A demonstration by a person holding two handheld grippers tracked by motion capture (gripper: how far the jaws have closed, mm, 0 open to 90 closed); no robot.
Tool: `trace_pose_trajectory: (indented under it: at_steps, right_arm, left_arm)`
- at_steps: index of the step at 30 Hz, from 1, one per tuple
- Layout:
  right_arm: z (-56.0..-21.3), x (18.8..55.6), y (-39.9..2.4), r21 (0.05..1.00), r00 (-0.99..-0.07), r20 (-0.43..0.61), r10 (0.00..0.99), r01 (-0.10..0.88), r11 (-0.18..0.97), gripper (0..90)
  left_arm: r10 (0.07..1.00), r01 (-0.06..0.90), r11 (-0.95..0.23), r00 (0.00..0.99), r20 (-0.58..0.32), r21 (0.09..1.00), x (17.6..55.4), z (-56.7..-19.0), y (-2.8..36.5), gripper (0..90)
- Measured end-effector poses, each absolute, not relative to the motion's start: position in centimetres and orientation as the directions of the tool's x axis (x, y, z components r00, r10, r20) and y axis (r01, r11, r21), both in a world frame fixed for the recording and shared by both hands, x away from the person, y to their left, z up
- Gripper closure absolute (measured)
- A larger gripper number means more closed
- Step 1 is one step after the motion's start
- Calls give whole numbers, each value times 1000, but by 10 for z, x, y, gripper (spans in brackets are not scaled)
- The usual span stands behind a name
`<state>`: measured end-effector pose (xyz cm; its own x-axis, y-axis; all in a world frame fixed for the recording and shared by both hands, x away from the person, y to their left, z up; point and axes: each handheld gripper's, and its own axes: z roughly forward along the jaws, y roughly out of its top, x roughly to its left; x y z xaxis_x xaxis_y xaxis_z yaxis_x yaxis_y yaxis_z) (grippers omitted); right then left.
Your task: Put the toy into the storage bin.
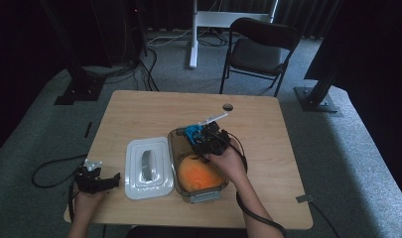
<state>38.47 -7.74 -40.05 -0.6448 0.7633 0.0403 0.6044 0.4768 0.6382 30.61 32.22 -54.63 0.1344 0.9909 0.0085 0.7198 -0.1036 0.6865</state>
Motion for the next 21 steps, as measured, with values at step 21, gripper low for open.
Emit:
trace_pose_trajectory:
  at_steps: [21]
  right_arm:
    - [-416, 385, -70, 594, -663, 31, 748, 614, 520, 260]
  left_arm:
    - [990, 722, -109, 138, 12, 684, 306, -546, 323, 3]
